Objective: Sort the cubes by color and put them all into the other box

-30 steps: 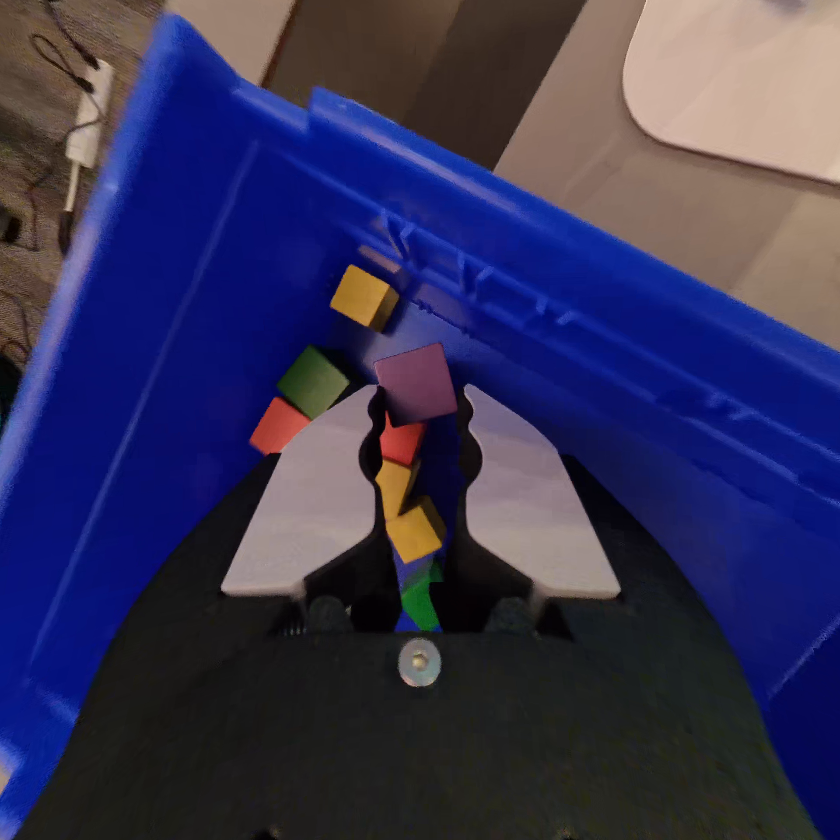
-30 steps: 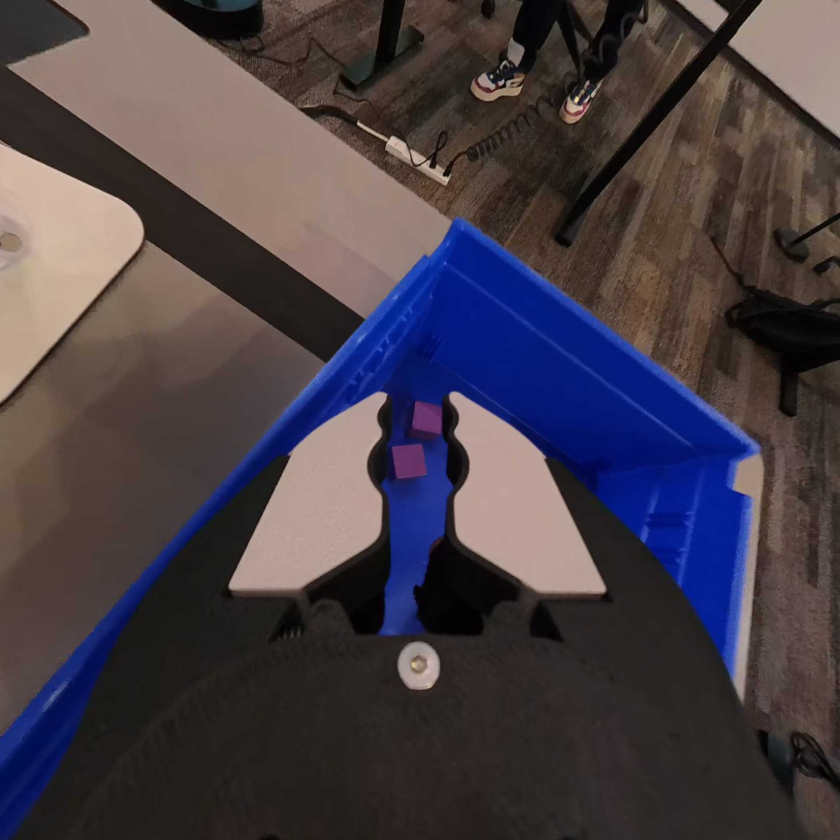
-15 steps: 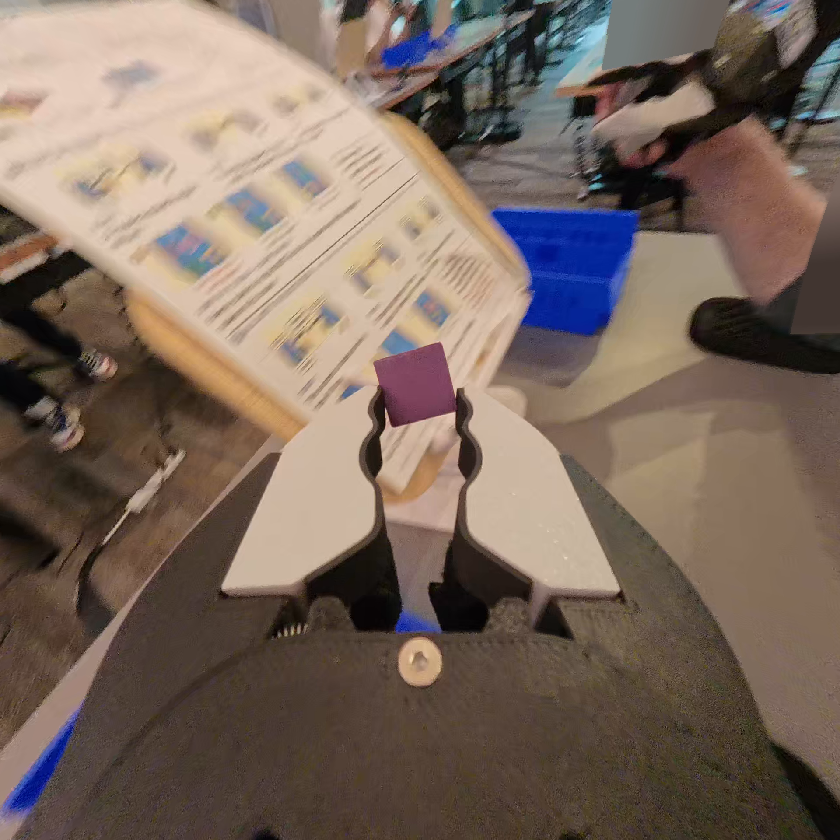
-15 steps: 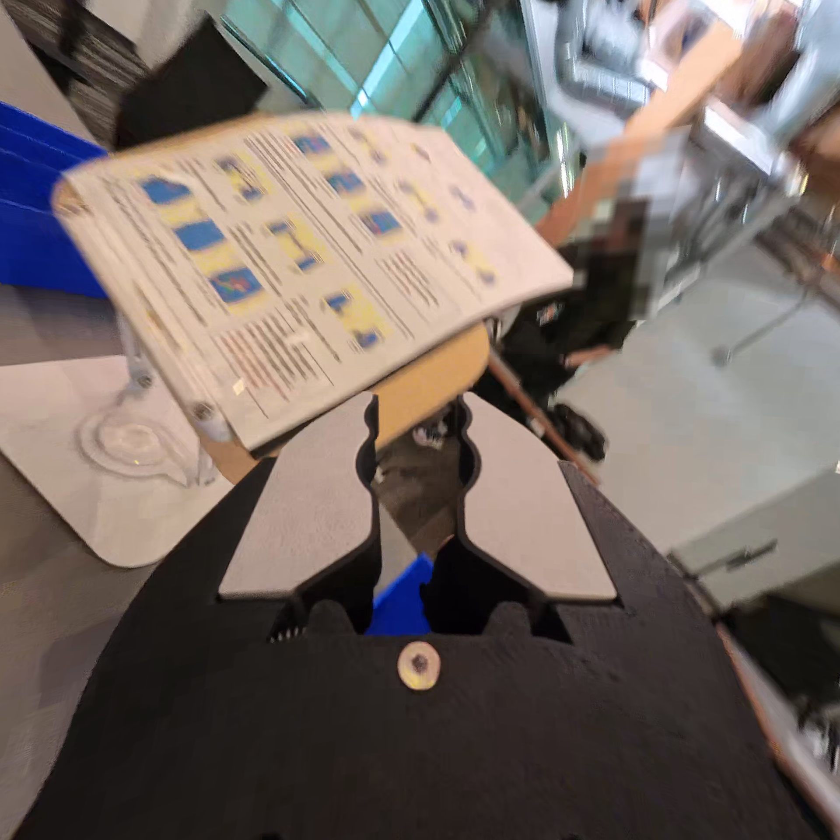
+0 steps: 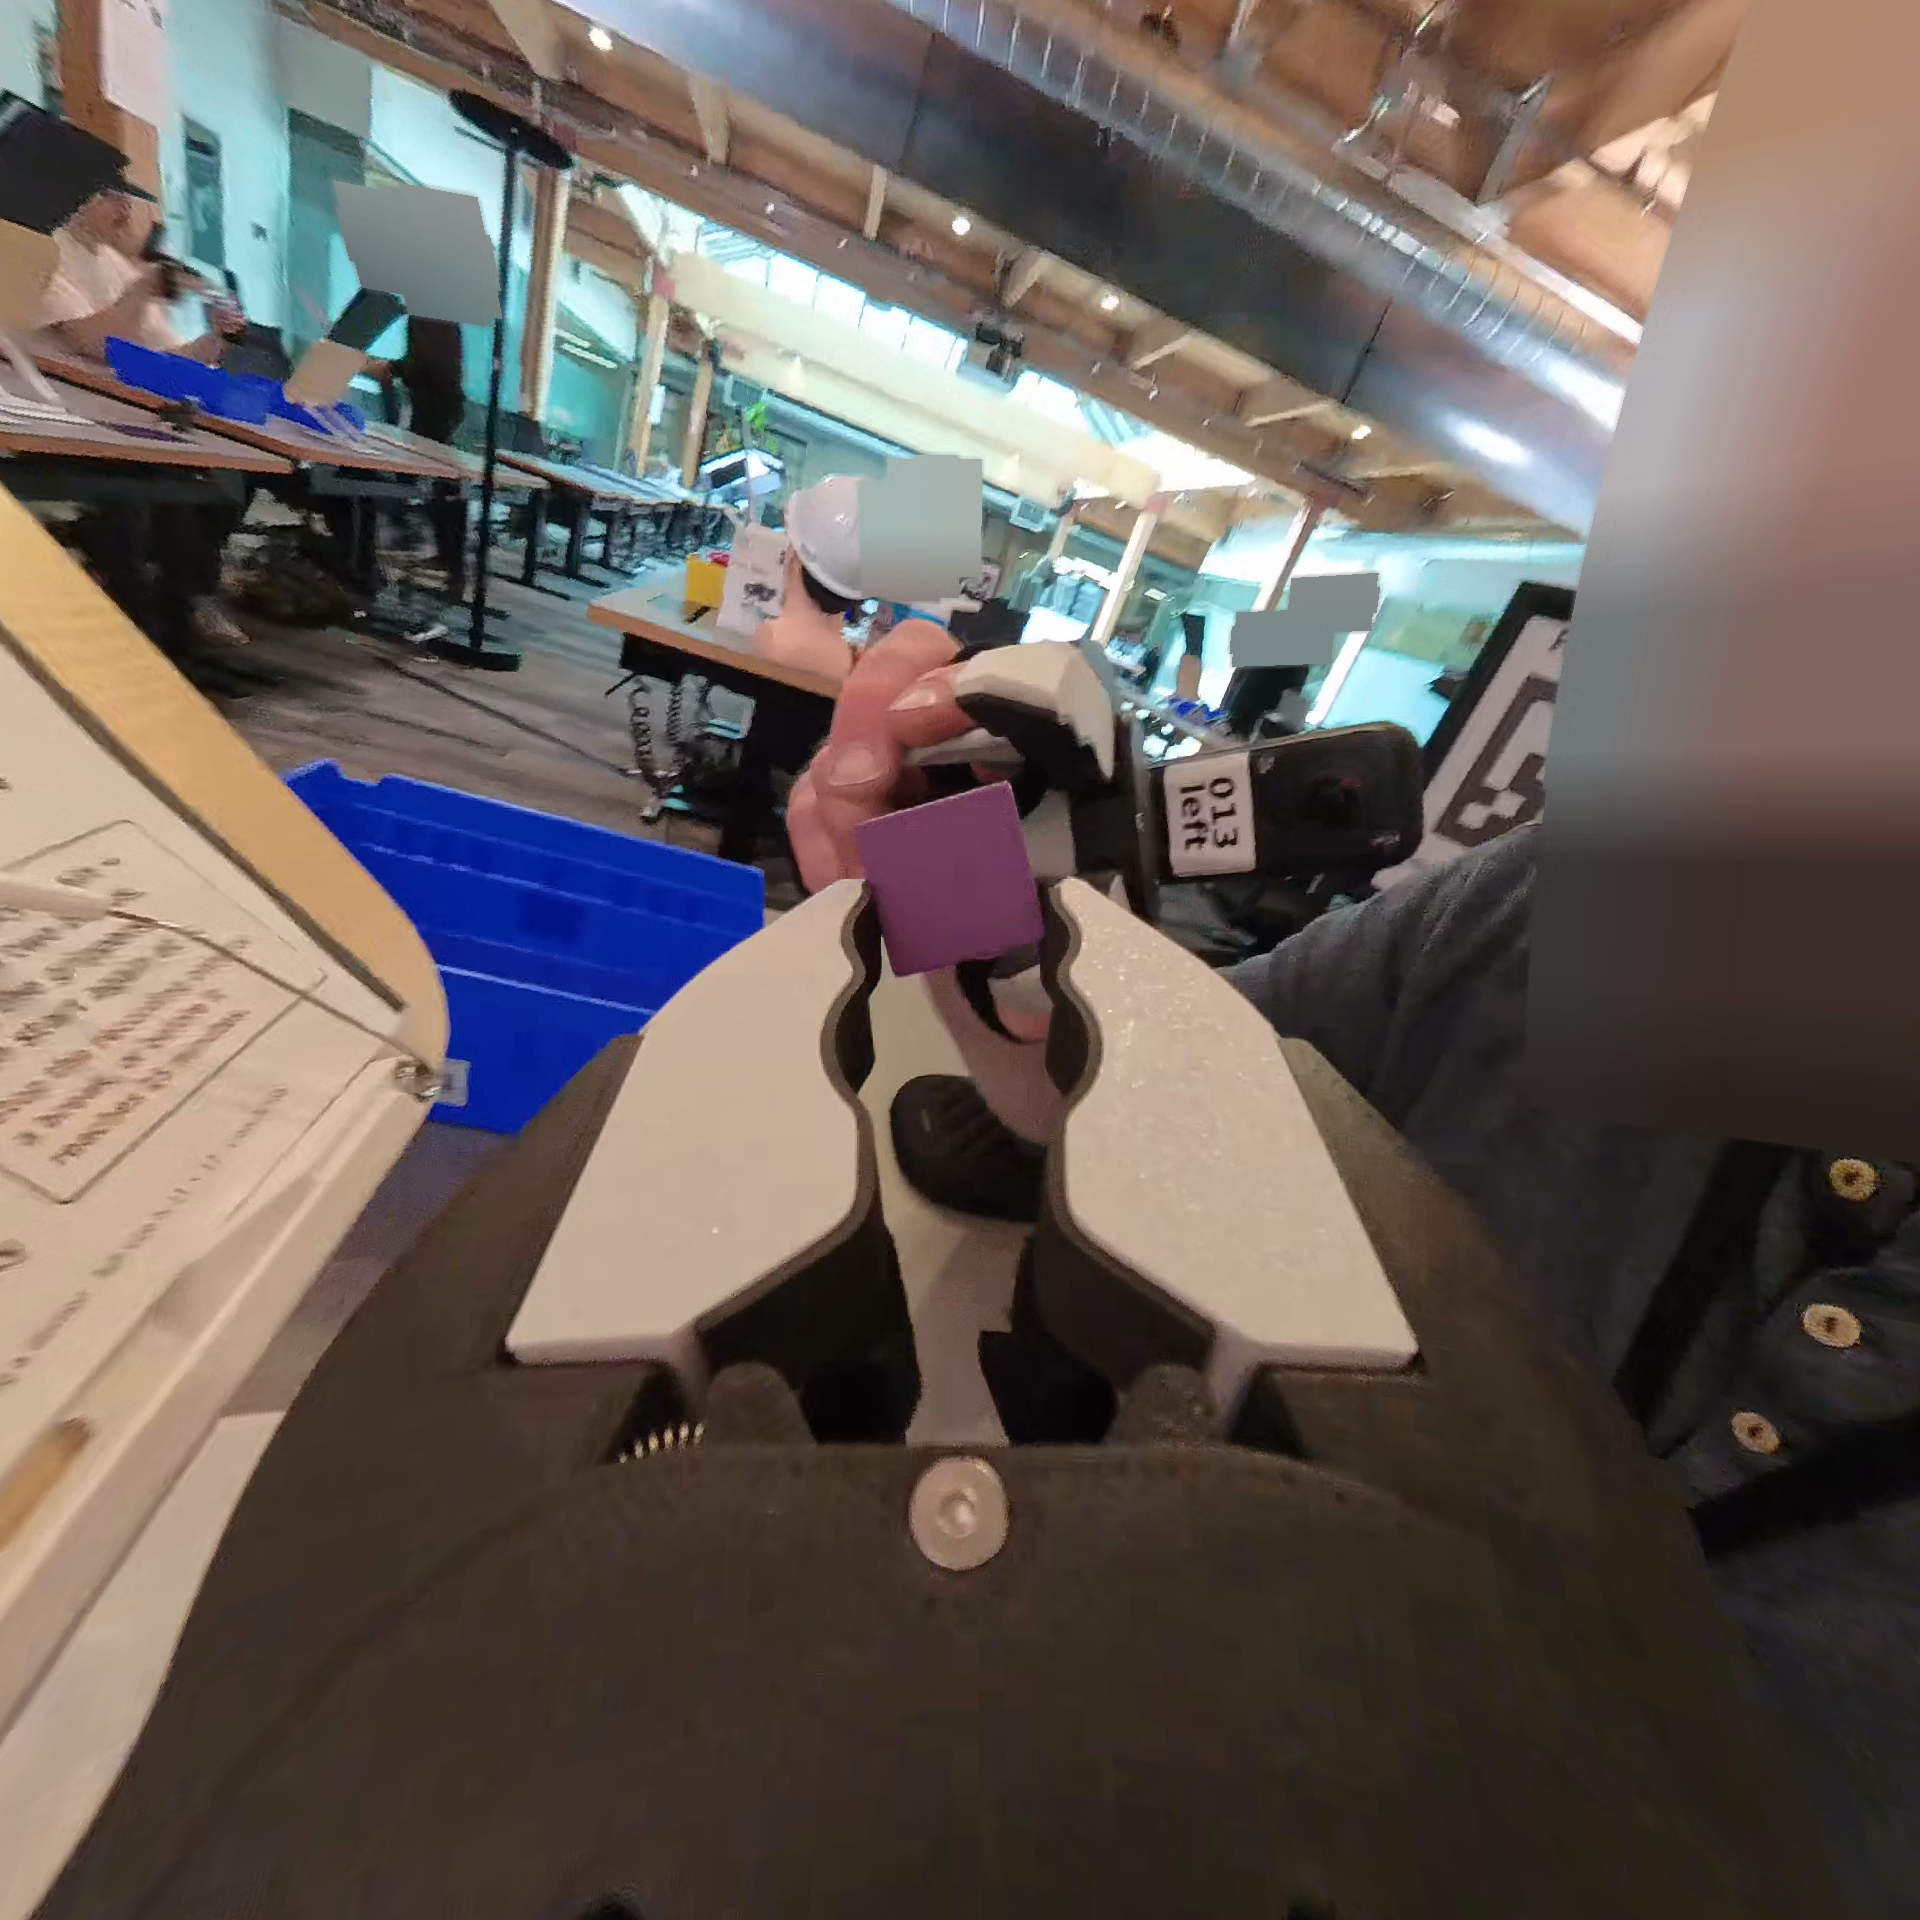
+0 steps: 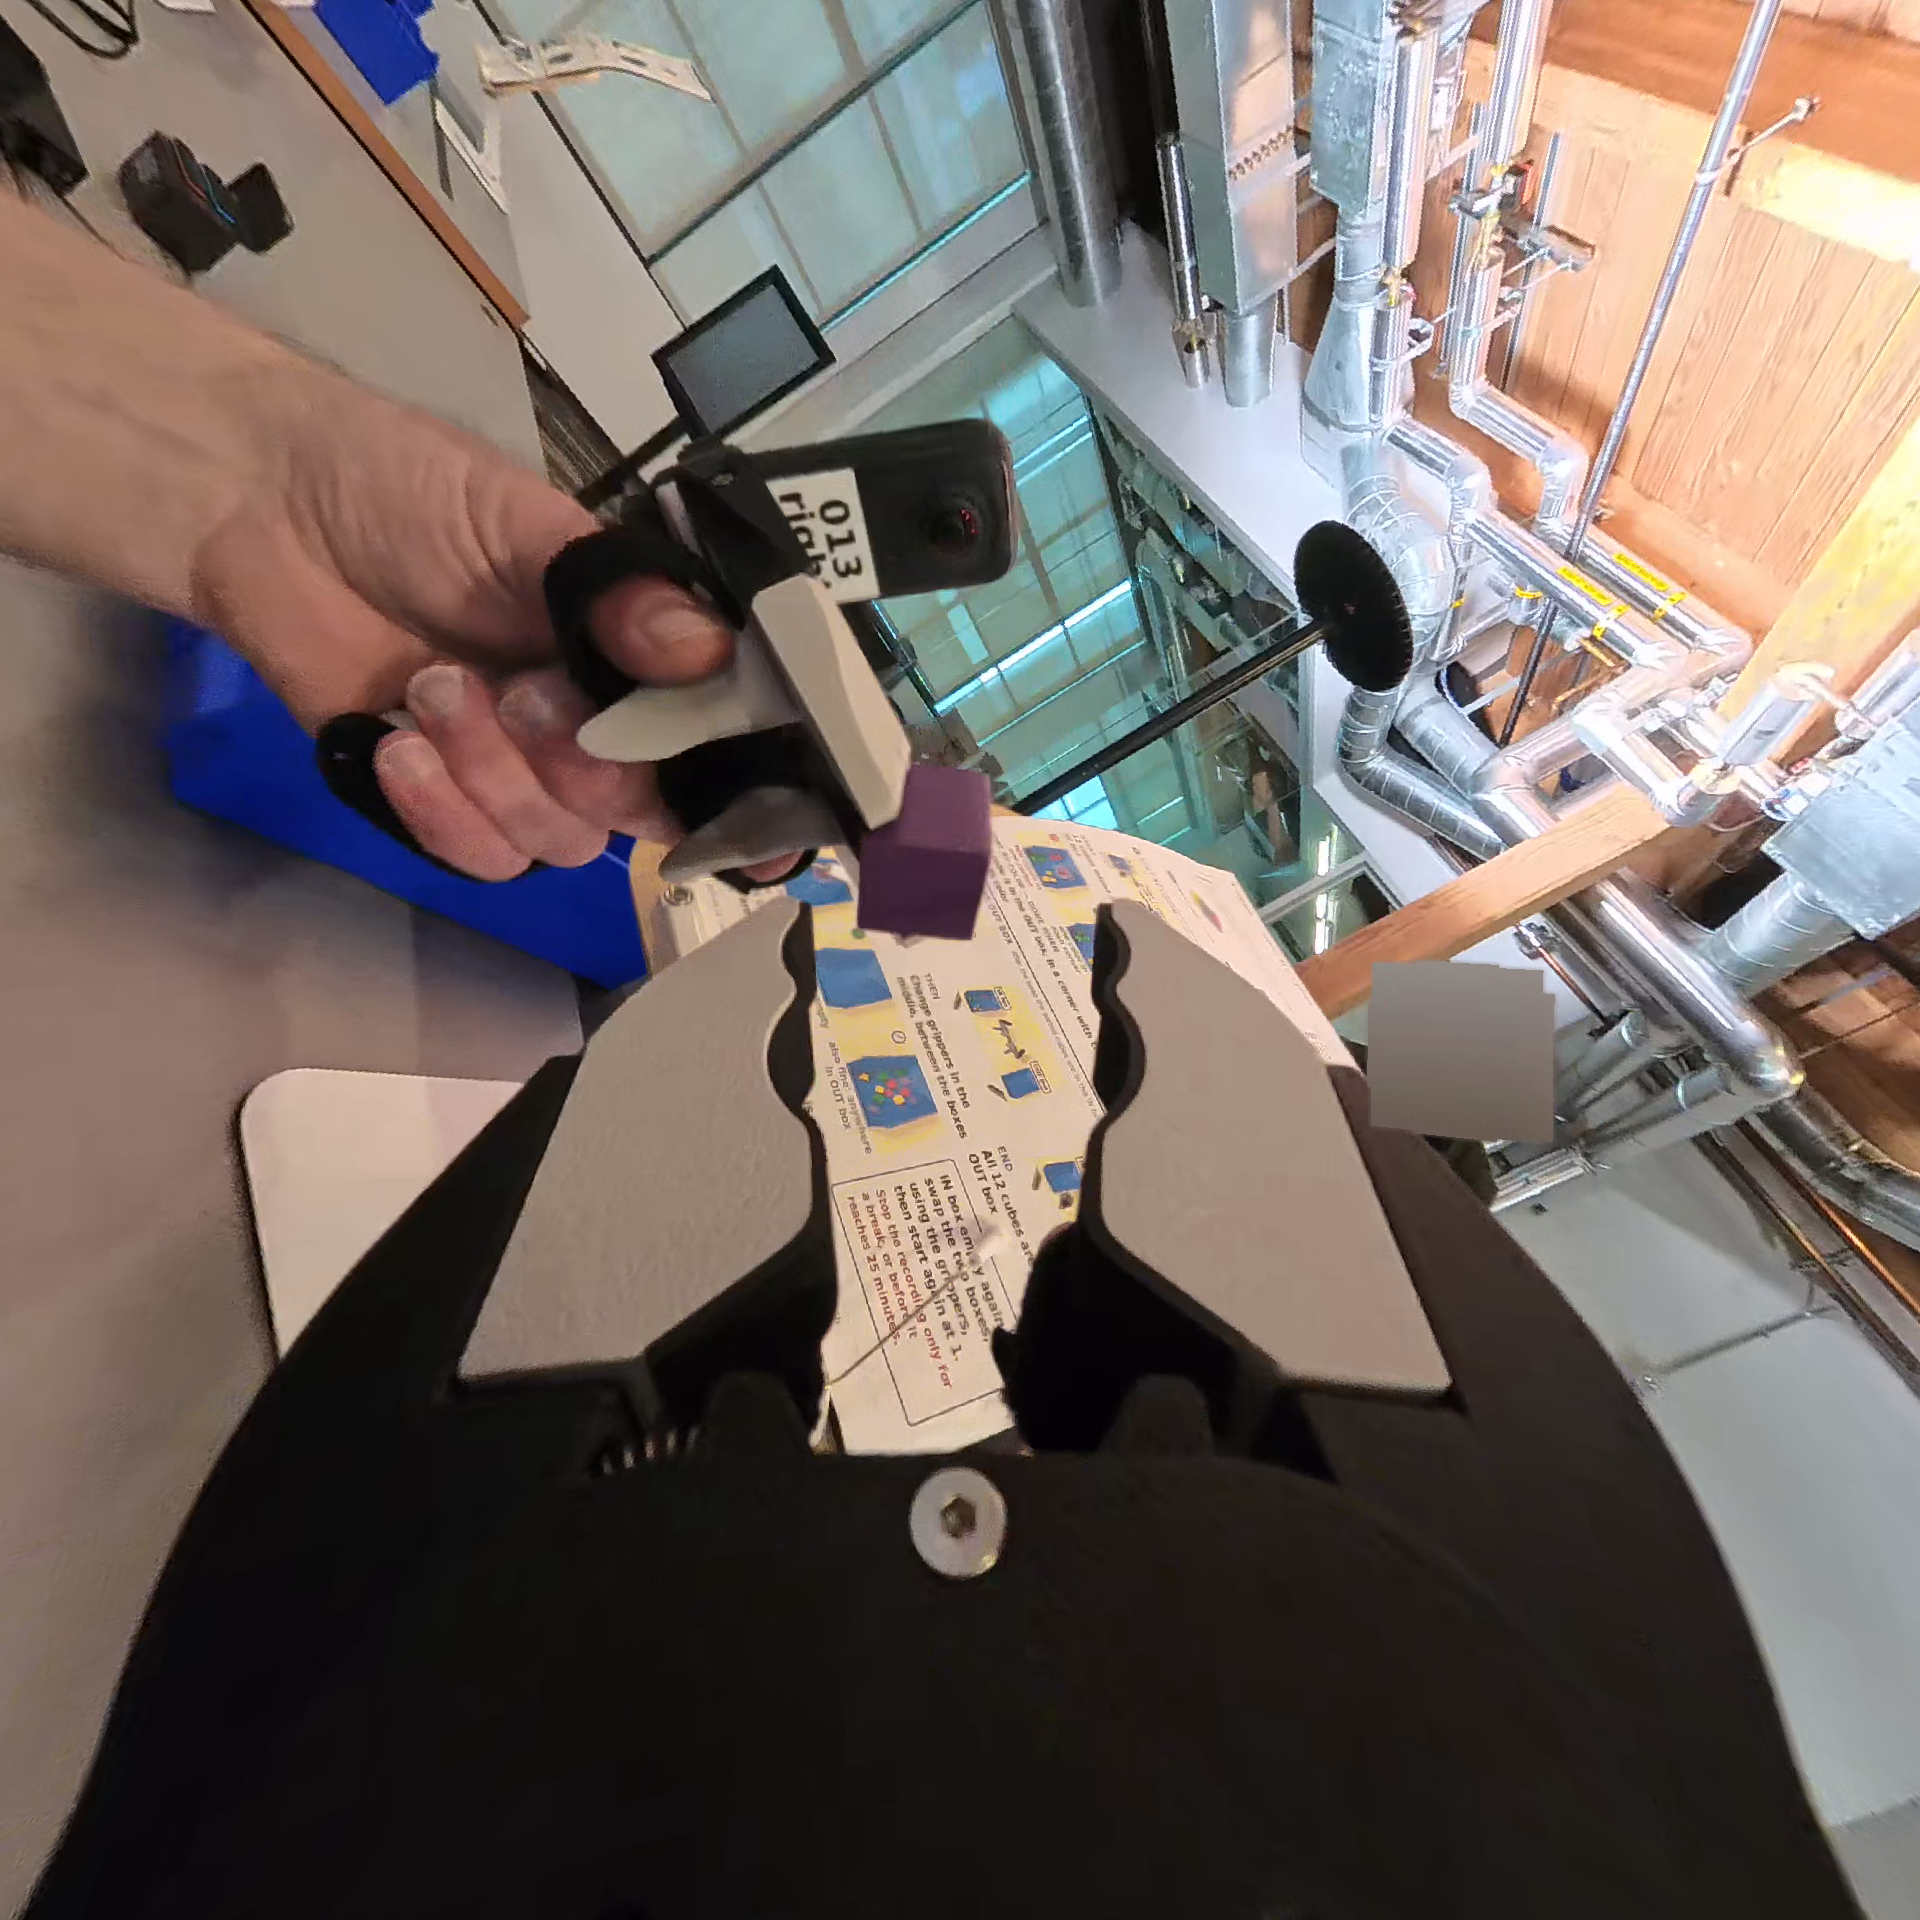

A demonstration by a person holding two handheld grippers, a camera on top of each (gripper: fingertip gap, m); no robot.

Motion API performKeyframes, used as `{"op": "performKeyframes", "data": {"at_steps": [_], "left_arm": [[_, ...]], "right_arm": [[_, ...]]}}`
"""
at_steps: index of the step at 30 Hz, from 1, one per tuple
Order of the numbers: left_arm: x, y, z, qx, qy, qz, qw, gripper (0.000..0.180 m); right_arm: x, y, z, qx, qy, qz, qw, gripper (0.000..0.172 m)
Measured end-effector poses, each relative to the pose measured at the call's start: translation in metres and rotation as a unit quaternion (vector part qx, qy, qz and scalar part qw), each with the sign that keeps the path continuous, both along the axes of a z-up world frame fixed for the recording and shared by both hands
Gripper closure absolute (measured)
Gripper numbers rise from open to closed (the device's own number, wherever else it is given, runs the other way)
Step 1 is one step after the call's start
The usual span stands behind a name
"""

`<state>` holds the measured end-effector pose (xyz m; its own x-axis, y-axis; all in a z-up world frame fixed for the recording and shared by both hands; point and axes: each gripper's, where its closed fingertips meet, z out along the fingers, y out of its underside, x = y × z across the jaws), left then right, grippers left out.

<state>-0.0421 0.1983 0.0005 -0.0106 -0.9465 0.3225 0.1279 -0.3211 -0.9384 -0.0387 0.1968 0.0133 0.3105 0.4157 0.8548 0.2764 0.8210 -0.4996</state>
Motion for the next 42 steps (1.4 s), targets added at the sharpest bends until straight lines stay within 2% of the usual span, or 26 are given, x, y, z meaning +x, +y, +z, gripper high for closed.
{"op": "performKeyframes", "data": {"at_steps": [7, 12, 18, 20, 21, 23, 25, 29, 30, 32, 35, 38, 42], "left_arm": [[0.013, -0.008, -0.001, -0.026, -0.045, -0.037, 0.998, 0.151], [0.021, -0.013, -0.005, -0.028, -0.045, -0.050, 0.997, 0.151], [0.016, -0.010, 0.004, -0.008, -0.046, -0.017, 0.999, 0.151], [0.002, -0.007, 0.018, 0.015, -0.067, 0.010, 0.998, 0.155], [-0.006, -0.007, 0.023, 0.030, -0.067, 0.022, 0.997, 0.163], [-0.023, -0.006, 0.034, 0.067, -0.067, 0.050, 0.994, 0.180], [-0.040, -0.004, 0.044, 0.095, -0.062, 0.081, 0.990, 0.180], [-0.061, 0.005, 0.048, 0.127, -0.017, 0.147, 0.981, 0.180], [-0.063, 0.006, 0.049, 0.129, -0.019, 0.152, 0.980, 0.180], [-0.065, 0.007, 0.049, 0.127, -0.016, 0.153, 0.980, 0.180], [-0.064, 0.012, 0.041, 0.121, -0.004, 0.155, 0.981, 0.180], [-0.060, 0.016, 0.033, 0.105, 0.002, 0.144, 0.984, 0.180], [-0.057, 0.019, 0.026, 0.101, 0.016, 0.141, 0.985, 0.180]], "right_arm": [[-0.008, 0.008, -0.012, 0.016, -0.013, -0.020, 1.000, 0.127], [-0.008, 0.006, -0.011, 0.011, -0.002, -0.013, 1.000, 0.140], [-0.001, 0.007, -0.003, 0.009, 0.009, -0.014, 1.000, 0.143], [0.014, 0.014, 0.010, -0.006, 0.028, -0.019, 0.999, 0.143], [0.026, 0.023, 0.018, -0.012, 0.041, -0.032, 0.999, 0.144], [0.058, 0.053, 0.029, -0.038, 0.057, -0.082, 0.994, 0.144], [0.101, 0.095, 0.029, -0.077, 0.066, -0.149, 0.984, 0.144], [0.183, 0.184, -0.024, -0.207, 0.038, -0.294, 0.932, 0.143], [0.197, 0.200, -0.049, -0.267, 0.021, -0.311, 0.912, 0.143], [0.224, 0.226, -0.089, -0.333, 0.005, -0.357, 0.873, 0.143], [0.248, 0.251, -0.148, -0.420, -0.013, -0.396, 0.816, 0.143], [0.259, 0.259, -0.202, -0.497, -0.042, -0.409, 0.764, 0.142], [0.266, 0.267, -0.235, -0.534, -0.048, -0.433, 0.724, 0.142]]}}
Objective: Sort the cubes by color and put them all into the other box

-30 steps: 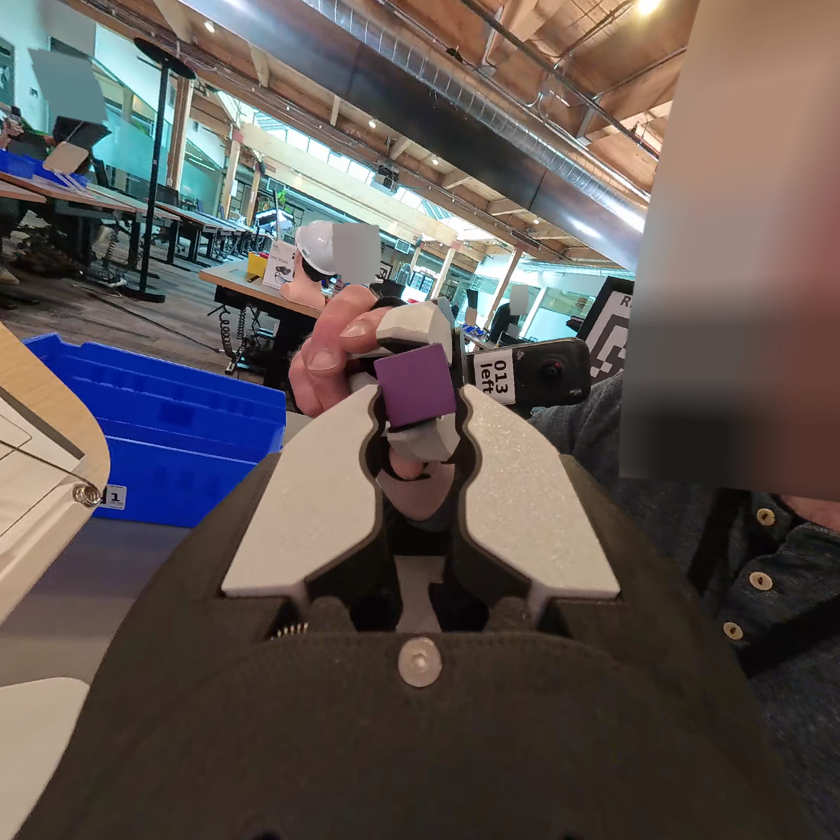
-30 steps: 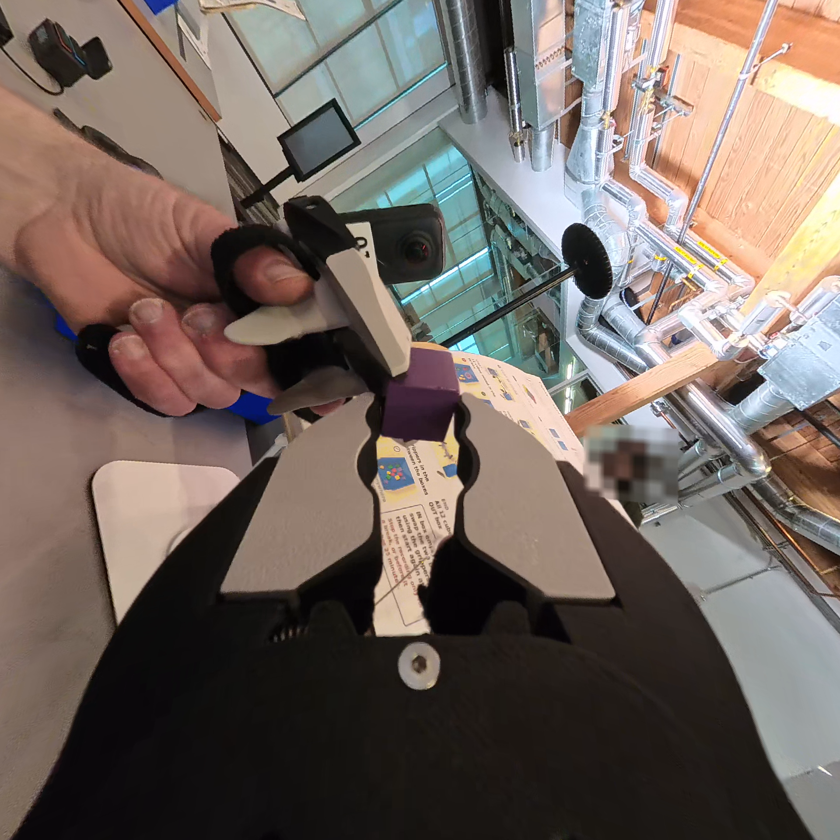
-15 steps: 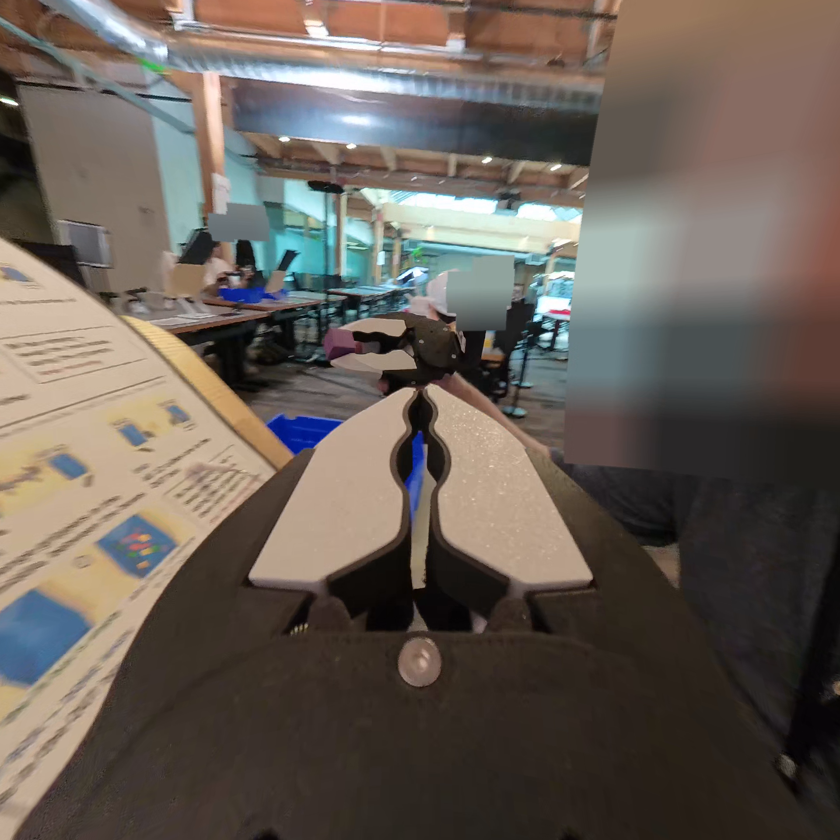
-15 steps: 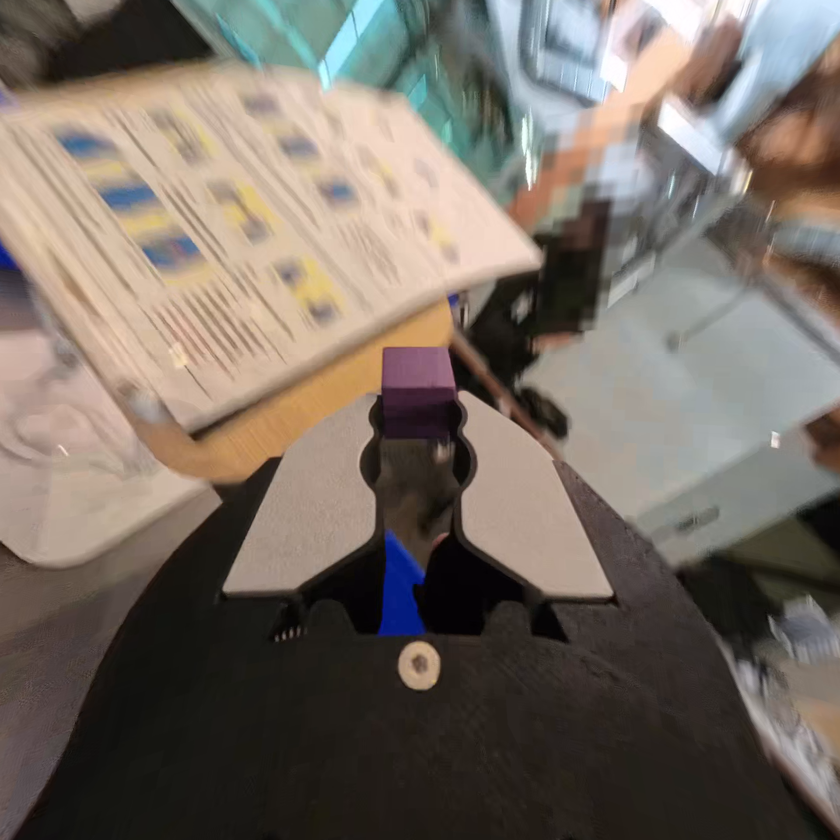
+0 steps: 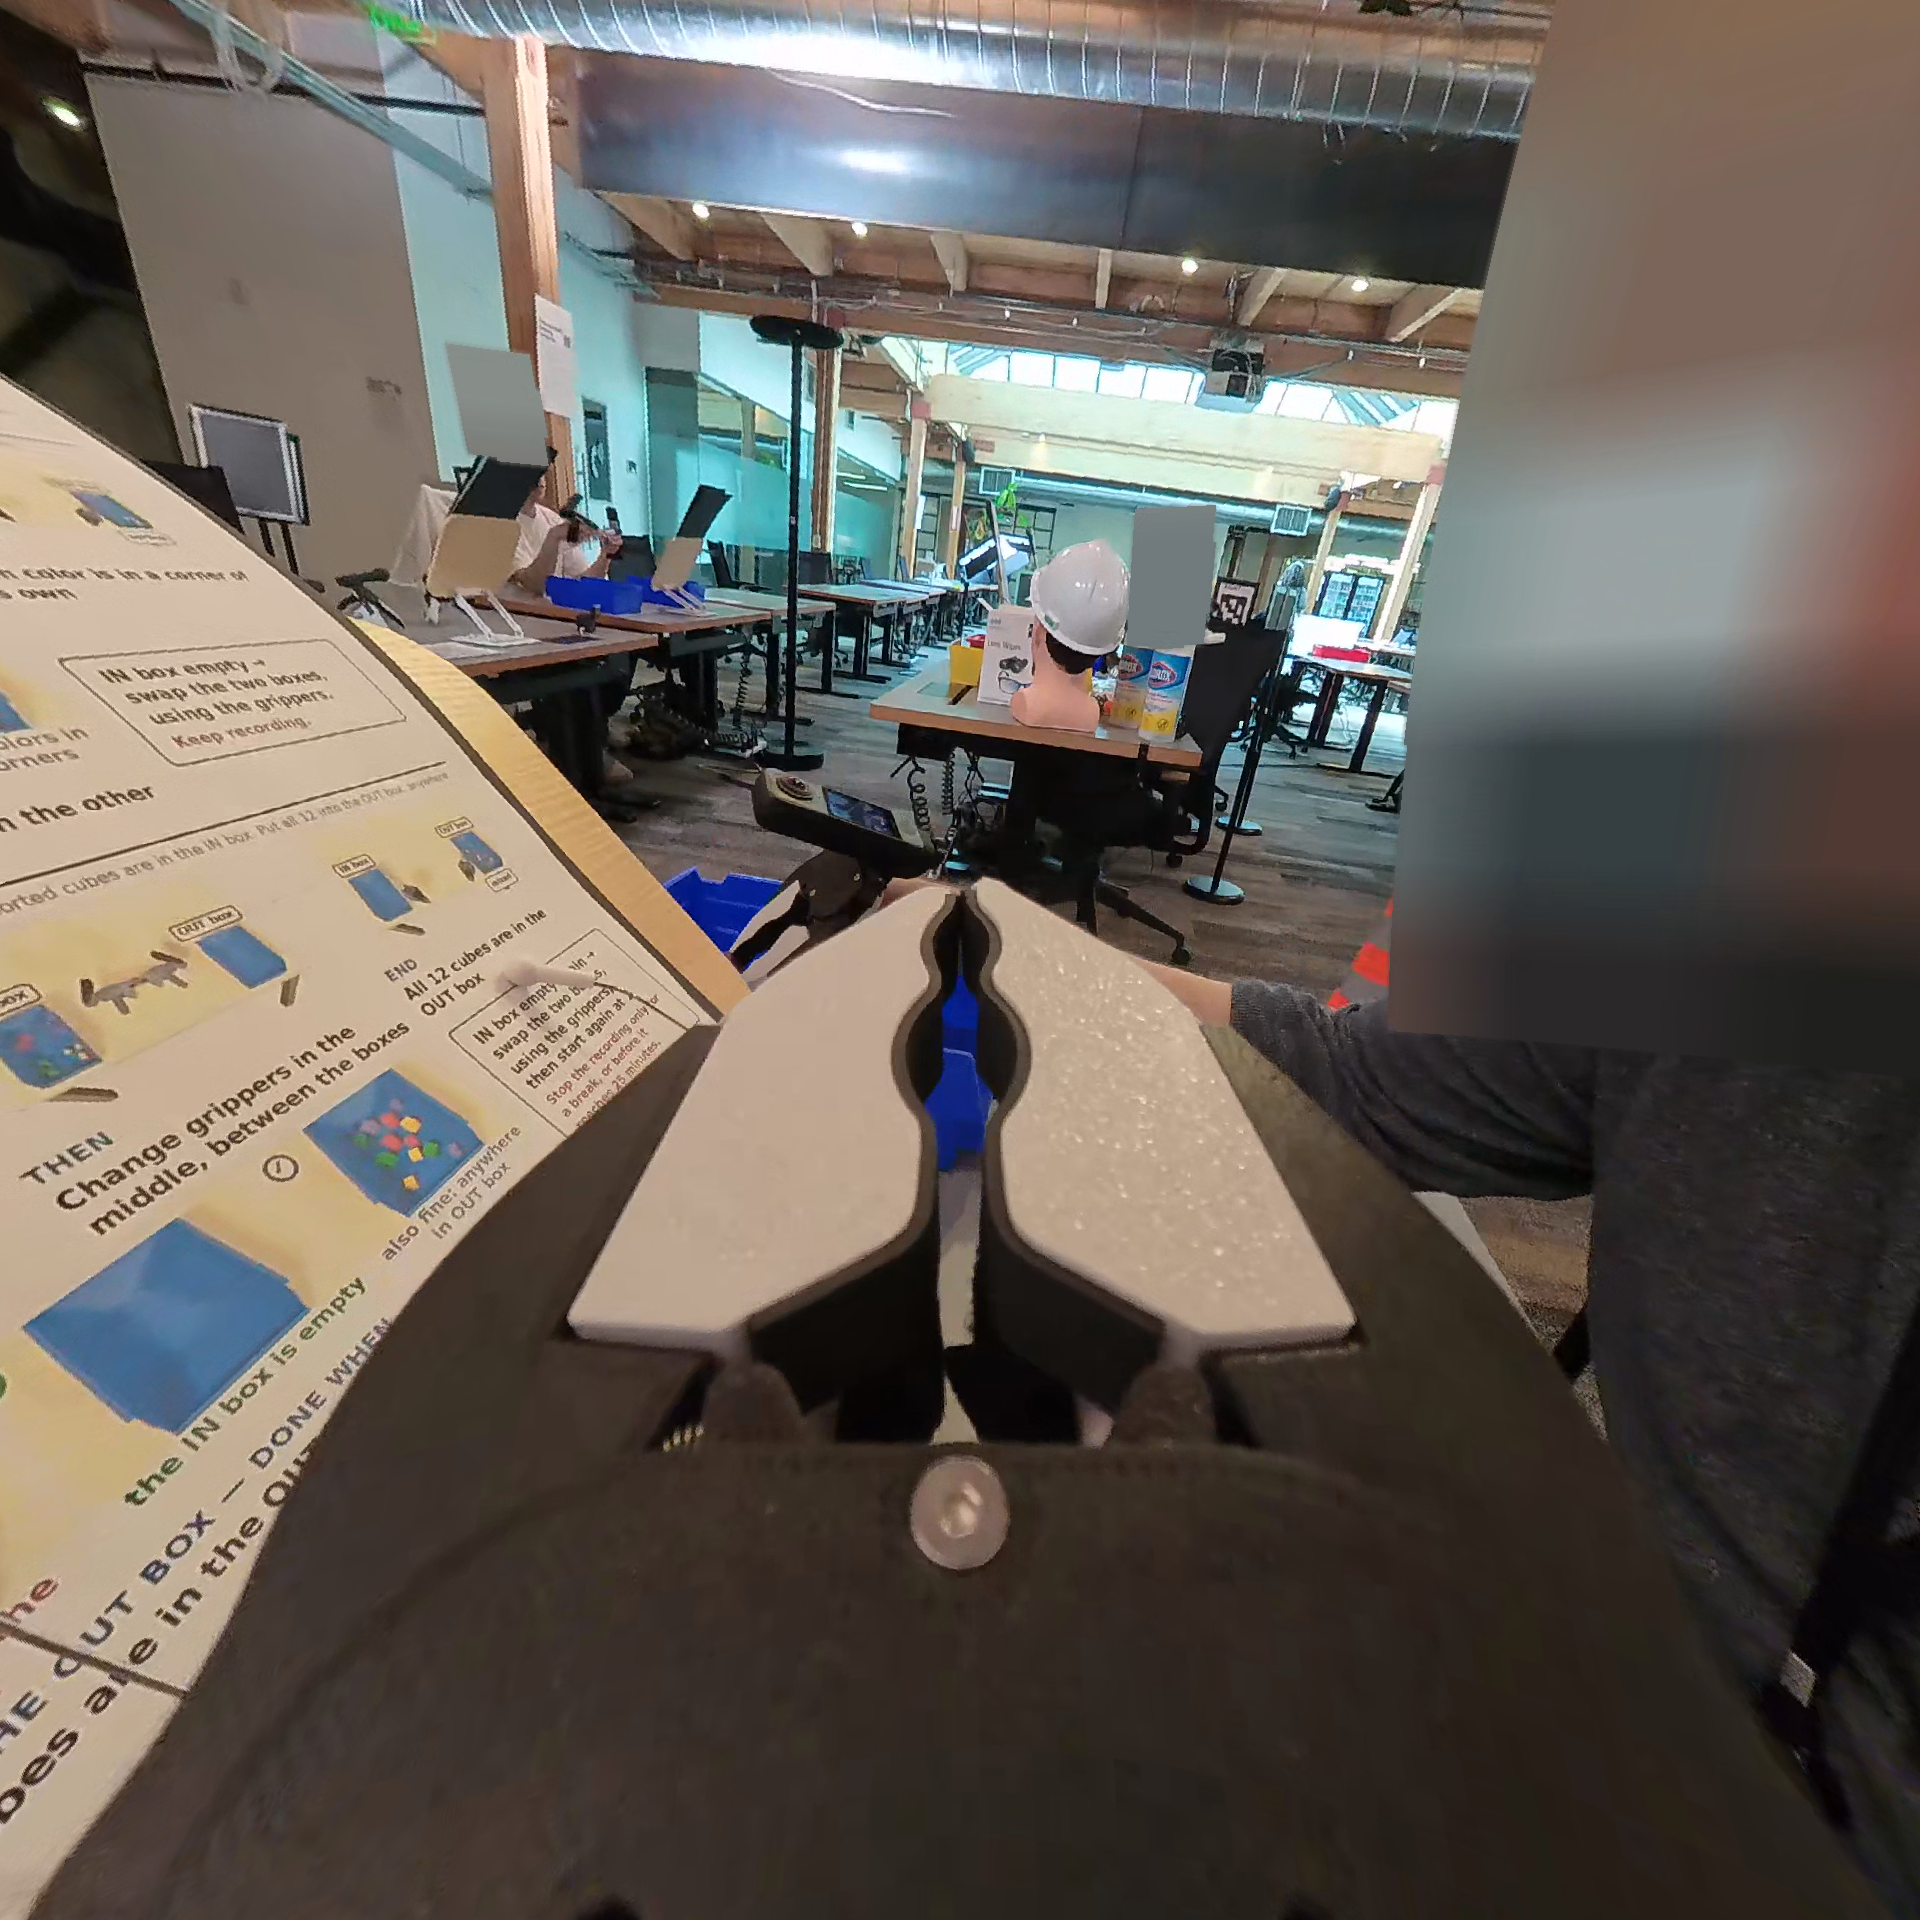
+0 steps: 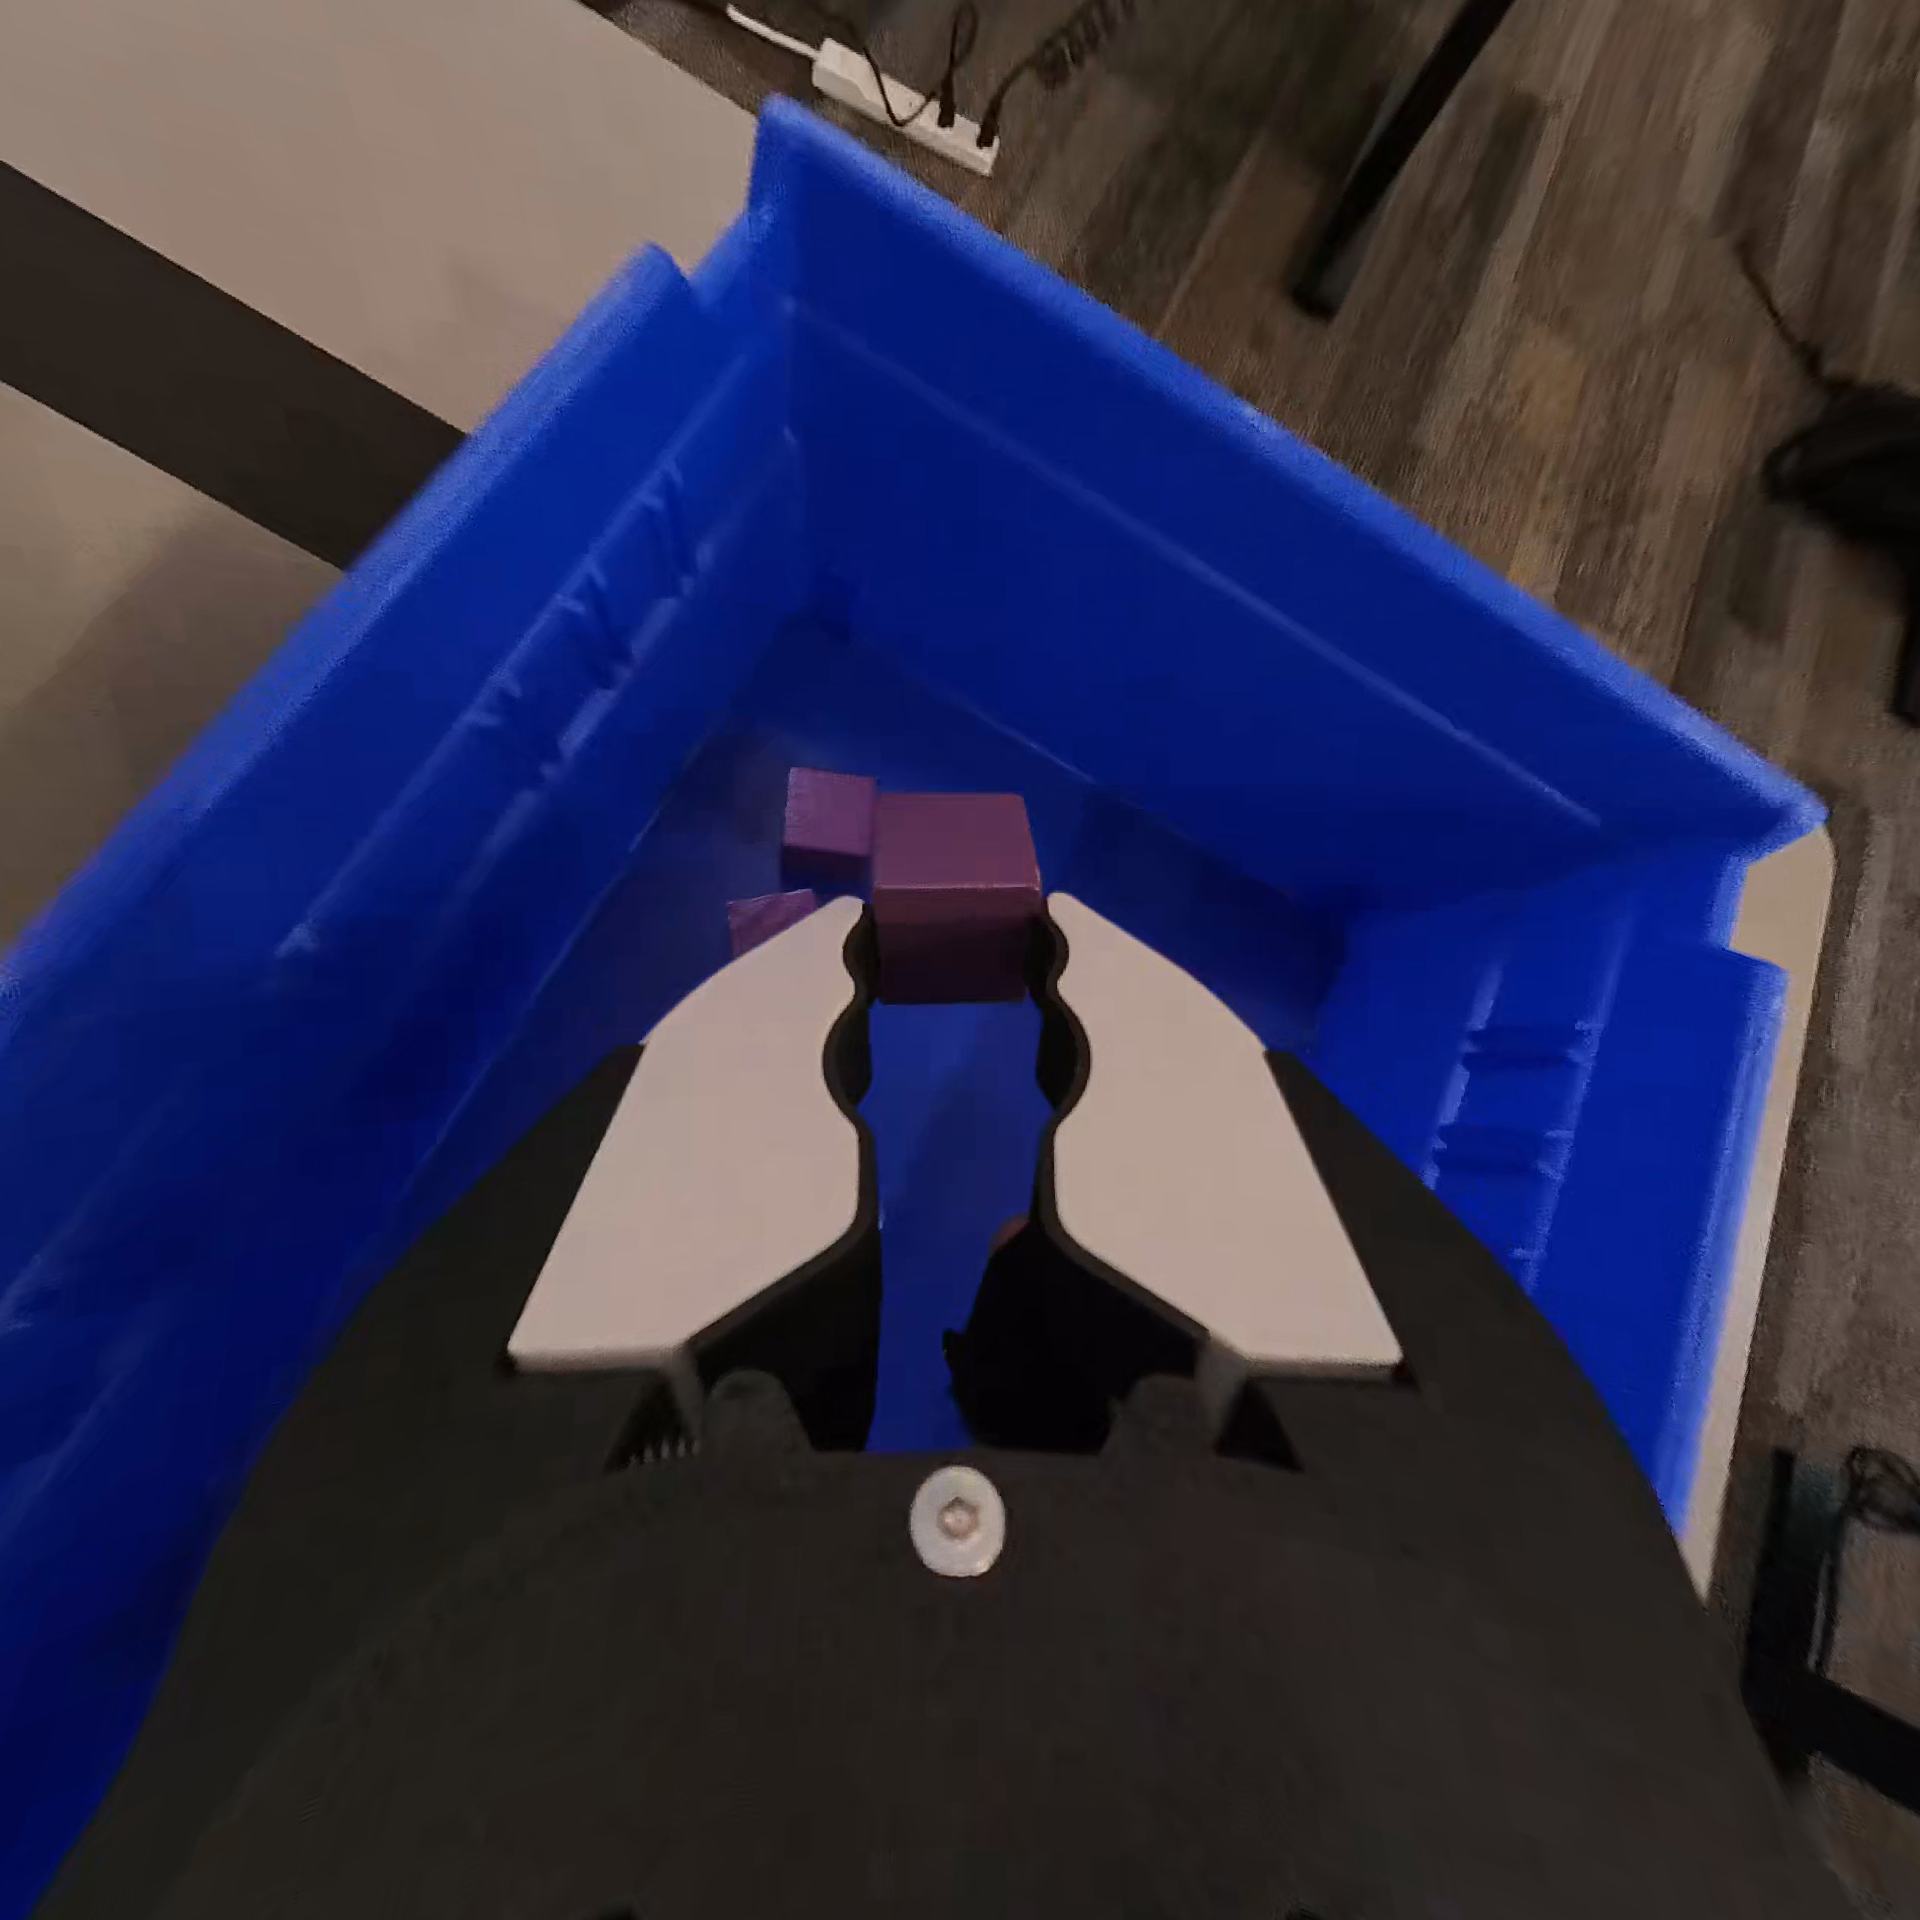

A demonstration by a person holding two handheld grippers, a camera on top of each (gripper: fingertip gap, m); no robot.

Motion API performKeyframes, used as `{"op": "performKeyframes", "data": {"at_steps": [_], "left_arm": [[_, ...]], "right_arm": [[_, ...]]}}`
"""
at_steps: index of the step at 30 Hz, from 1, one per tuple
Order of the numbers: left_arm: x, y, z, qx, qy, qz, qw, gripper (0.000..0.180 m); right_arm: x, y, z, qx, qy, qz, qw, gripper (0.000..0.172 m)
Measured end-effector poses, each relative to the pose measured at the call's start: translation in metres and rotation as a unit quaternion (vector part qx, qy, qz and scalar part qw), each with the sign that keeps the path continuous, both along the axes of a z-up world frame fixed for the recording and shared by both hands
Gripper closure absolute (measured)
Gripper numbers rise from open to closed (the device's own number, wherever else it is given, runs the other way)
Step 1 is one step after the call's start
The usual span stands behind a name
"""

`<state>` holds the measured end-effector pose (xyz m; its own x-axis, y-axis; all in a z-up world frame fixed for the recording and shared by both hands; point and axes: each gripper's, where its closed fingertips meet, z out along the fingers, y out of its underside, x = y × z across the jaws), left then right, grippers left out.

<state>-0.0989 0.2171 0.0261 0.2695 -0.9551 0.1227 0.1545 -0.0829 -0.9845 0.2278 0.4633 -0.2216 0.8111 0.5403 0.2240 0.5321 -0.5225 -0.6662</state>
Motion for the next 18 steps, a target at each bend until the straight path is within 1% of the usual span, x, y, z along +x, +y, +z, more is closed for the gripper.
{"op": "performKeyframes", "data": {"at_steps": [5, 9, 13, 18], "left_arm": [[-0.001, 0.001, -0.001, -0.001, 0.004, 0.000, 1.000, 0.180], [-0.004, 0.001, 0.000, -0.001, 0.005, 0.004, 1.000, 0.180], [-0.006, 0.003, -0.001, -0.003, 0.006, 0.005, 1.000, 0.180], [-0.006, 0.003, -0.002, -0.005, 0.011, 0.003, 1.000, 0.180]], "right_arm": [[0.006, 0.003, -0.025, -0.038, -0.015, -0.025, 0.999, 0.142], [0.001, 0.001, -0.036, -0.060, -0.013, -0.022, 0.998, 0.143], [-0.004, -0.001, -0.044, -0.077, -0.021, -0.015, 0.997, 0.142], [-0.008, -0.002, -0.043, -0.077, -0.033, -0.011, 0.996, 0.142]]}}
